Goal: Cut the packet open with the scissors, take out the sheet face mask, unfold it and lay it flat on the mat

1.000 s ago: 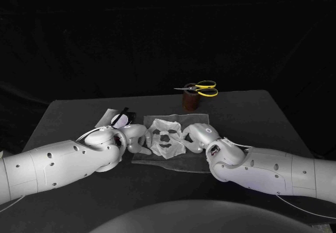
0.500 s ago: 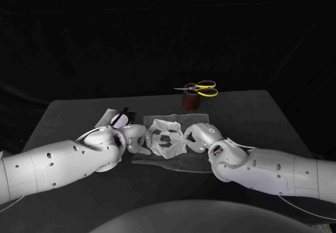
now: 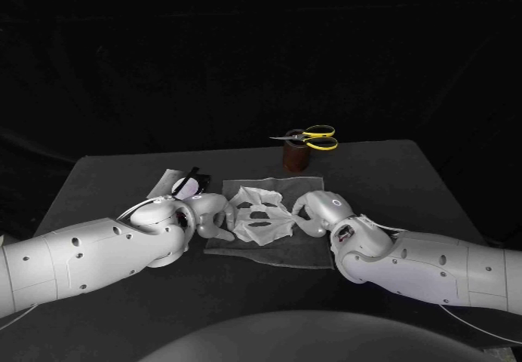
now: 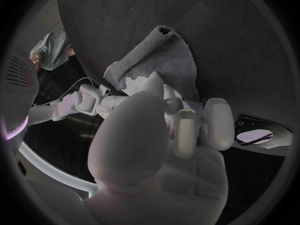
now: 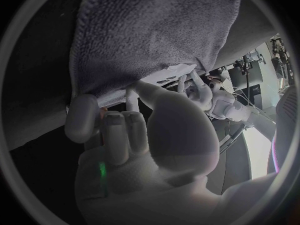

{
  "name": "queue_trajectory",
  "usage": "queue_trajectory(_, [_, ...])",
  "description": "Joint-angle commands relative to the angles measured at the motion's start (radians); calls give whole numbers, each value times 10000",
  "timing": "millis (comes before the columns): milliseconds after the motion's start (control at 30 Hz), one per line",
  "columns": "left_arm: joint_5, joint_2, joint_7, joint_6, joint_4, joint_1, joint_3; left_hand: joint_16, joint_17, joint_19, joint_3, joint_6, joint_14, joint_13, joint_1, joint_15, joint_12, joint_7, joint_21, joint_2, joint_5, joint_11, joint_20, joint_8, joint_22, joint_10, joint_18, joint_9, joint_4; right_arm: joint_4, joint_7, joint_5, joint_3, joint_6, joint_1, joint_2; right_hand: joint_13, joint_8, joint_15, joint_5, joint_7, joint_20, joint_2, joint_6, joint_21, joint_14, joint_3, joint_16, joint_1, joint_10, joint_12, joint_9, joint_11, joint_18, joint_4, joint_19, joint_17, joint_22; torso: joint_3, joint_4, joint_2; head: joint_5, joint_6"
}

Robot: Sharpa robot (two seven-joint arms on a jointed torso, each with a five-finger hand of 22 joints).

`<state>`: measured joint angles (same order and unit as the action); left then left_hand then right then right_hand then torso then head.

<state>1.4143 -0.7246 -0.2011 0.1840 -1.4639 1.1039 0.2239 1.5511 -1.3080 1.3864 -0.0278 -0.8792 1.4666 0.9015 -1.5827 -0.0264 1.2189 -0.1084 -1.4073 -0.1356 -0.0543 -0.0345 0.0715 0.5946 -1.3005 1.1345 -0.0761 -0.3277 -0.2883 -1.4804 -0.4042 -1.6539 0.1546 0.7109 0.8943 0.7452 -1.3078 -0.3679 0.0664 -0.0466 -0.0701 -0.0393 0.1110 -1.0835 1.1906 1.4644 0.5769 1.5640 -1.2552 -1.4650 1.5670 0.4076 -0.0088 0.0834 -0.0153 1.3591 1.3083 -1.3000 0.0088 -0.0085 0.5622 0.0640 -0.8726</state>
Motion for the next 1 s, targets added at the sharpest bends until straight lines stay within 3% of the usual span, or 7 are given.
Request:
queue_trajectory(33, [-8,-11,-24,-344,1,-31,32,52,-2272,48,-16,44,925,1,-4,-22,57,0,-61,77,57,10,3,13,-11,54,89,-12,-1,16,-128,143,-4,-4,-14,56,-2630,-220,58,-20,69,5,-26,-30,24,1064,845,68,67,-1058,38,751,-49,70,-751,39,2625,12,4,1,5,5,0])
queue_trajectory(433, [-8,-14,-35,-359,6,-31,33,51,-2269,43,-13,76,924,-6,-11,-19,62,-8,-62,77,57,4,7,11,-12,43,89,-5,-2,62,252,993,-25,392,-8,124,-2630,-259,56,-18,55,7,11,89,-155,1064,930,68,204,-1058,38,811,-40,109,-753,-62,2625,124,-3,3,1,14,0])
queue_trajectory(667, [-10,-13,-35,-361,11,-31,33,51,-2269,43,-13,76,924,-6,-11,-19,62,-8,-62,77,57,4,7,11,-12,43,89,-5,-2,136,812,2185,-29,430,27,150,-2520,-343,26,-15,23,-21,61,490,-810,1035,876,10,423,-1003,-181,987,-12,242,-732,-443,2520,539,-1,0,3,10,0])
queue_trajectory(767, [-11,-14,-33,-353,10,-31,33,51,-2269,43,-13,76,924,-6,-11,-19,62,-8,-62,77,57,4,7,11,-12,43,89,-5,-2,141,982,2508,-29,449,45,184,-2342,-71,-93,-49,-163,-103,98,1023,-1229,1005,593,-54,774,-911,-531,904,144,306,-501,-669,2412,791,1,-2,1,5,0])
queue_trajectory(900, [-12,-18,-11,-314,11,-31,33,51,-2269,43,-13,76,924,-6,-11,-19,62,-8,-62,77,57,4,7,11,-12,43,89,-5,-2,111,1202,2831,-28,486,55,257,-2079,89,-168,-173,-261,-180,197,1194,-1561,957,445,-156,935,-766,-1048,820,227,365,-377,-832,2244,994,0,-9,-2,-1,0])
queue_trajectory(1000, [-24,-18,63,-206,14,-31,34,45,-2256,44,-10,83,920,-41,-10,-17,47,-11,-64,74,57,2,10,13,-15,18,89,-3,-4,67,1561,3199,-28,509,61,315,-1750,453,-352,-448,-515,-329,460,1699,-2204,856,144,-350,1196,-561,-1678,649,444,461,-171,-1175,1936,1394,0,-11,-7,-4,0])
